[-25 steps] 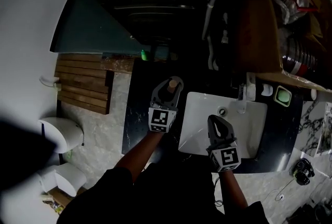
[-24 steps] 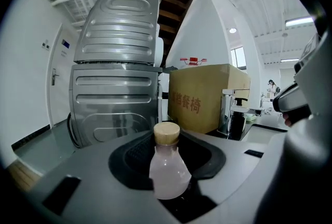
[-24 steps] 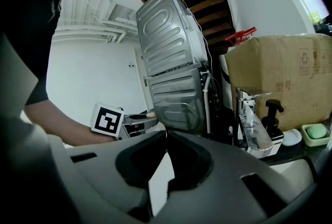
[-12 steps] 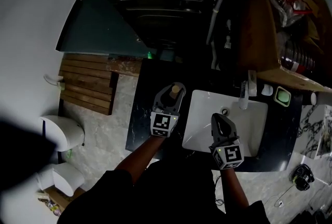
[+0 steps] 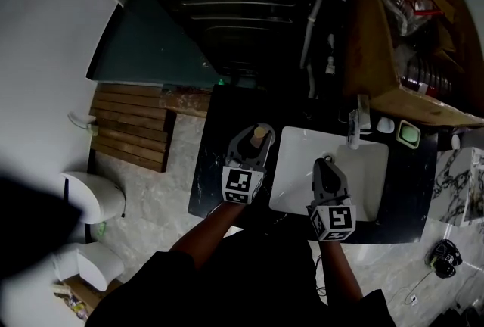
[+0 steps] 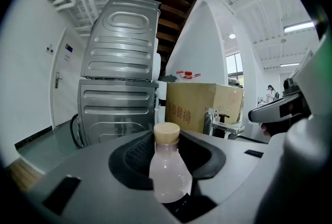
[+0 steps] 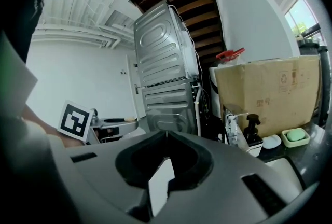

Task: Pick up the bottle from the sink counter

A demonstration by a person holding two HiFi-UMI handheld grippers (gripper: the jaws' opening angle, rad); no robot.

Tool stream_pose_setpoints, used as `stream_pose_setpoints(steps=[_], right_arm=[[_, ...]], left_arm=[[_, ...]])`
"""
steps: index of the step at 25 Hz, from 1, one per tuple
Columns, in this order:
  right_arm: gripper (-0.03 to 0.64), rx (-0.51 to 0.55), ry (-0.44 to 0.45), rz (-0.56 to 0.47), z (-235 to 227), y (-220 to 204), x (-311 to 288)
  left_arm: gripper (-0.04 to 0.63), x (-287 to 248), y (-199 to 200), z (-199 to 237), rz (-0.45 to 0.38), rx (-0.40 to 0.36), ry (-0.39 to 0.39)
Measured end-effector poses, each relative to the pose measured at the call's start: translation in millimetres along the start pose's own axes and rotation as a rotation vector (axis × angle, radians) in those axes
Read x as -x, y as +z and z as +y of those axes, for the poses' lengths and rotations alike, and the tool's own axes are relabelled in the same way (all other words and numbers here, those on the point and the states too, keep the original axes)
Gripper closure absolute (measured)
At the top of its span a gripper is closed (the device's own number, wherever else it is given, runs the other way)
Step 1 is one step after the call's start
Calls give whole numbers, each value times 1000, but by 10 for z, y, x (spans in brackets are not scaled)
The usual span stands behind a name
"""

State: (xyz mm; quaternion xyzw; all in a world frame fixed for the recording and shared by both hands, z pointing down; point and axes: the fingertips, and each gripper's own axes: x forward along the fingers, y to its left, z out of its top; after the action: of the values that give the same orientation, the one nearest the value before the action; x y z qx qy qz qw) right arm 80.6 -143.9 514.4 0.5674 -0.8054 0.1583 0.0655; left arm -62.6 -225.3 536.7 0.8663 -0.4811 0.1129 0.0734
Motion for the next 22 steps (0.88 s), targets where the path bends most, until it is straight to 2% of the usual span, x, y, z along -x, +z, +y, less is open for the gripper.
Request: stream_pose_setpoints(steps=[6, 13, 22], right_arm=[[577, 13, -72, -85, -25, 186, 231], [577, -2, -86, -62, 59, 52, 447], [577, -16, -208, -59, -63, -144, 1101]], left_arm=[[453, 254, 115, -100, -23, -22, 8], [453, 525, 122, -221, -34, -45, 3], [453, 832, 38, -423, -31, -30, -51]])
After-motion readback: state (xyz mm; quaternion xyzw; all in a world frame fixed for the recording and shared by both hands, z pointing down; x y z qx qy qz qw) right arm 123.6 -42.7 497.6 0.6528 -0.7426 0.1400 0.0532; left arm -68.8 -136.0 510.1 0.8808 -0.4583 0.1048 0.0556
